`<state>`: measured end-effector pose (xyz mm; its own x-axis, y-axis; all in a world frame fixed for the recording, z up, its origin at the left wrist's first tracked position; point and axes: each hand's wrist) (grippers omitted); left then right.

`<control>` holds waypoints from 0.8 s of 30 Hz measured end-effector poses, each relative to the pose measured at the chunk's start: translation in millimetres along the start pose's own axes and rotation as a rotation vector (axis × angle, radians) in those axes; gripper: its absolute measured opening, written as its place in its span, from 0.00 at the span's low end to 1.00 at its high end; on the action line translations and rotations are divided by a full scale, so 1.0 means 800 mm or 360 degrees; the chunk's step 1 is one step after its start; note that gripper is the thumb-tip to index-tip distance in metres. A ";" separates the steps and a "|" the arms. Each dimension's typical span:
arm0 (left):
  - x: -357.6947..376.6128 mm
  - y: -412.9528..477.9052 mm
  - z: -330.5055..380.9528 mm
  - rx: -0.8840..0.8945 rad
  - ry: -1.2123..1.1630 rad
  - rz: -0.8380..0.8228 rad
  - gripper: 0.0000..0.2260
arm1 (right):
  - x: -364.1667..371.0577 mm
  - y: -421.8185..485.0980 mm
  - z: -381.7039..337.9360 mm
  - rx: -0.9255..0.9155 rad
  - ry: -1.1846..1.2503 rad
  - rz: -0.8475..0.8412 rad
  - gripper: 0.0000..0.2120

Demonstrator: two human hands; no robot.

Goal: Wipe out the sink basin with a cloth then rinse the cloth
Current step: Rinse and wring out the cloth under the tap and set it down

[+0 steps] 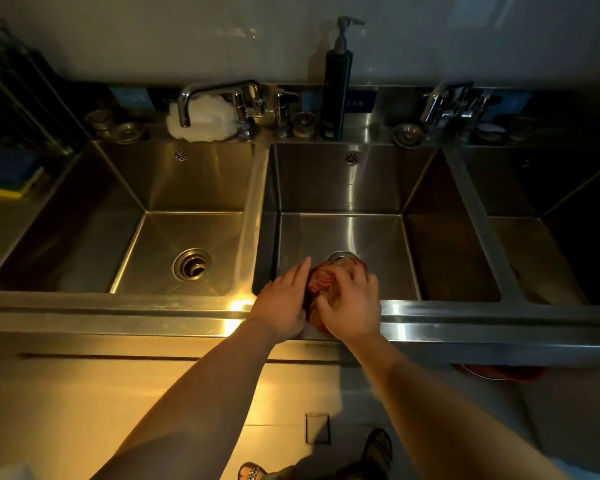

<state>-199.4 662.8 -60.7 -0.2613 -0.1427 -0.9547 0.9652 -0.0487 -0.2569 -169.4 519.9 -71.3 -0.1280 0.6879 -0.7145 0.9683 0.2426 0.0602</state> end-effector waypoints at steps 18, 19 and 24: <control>-0.019 0.020 -0.011 0.0171 -0.0110 -0.0047 0.33 | -0.015 0.002 0.006 0.0274 0.0625 -0.0168 0.25; -0.020 0.021 -0.010 0.0152 -0.0129 -0.0062 0.31 | -0.016 0.009 0.003 0.0256 0.0631 -0.0147 0.24; -0.031 0.027 -0.019 -0.0048 -0.0183 0.0087 0.23 | -0.017 0.048 -0.013 0.0185 0.0708 -0.0197 0.18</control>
<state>-172.1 680.0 -44.8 -0.2062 -0.2571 -0.9441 0.9774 -0.0084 -0.2111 -132.8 527.0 -52.5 -0.2988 0.8910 -0.3418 0.9543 0.2805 -0.1030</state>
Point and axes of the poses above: each hand's wrist, its own y-axis towards the middle knuckle, its own x-axis out of the palm, z = x × y, and after that the axes turned 15 degrees about y, right-handed
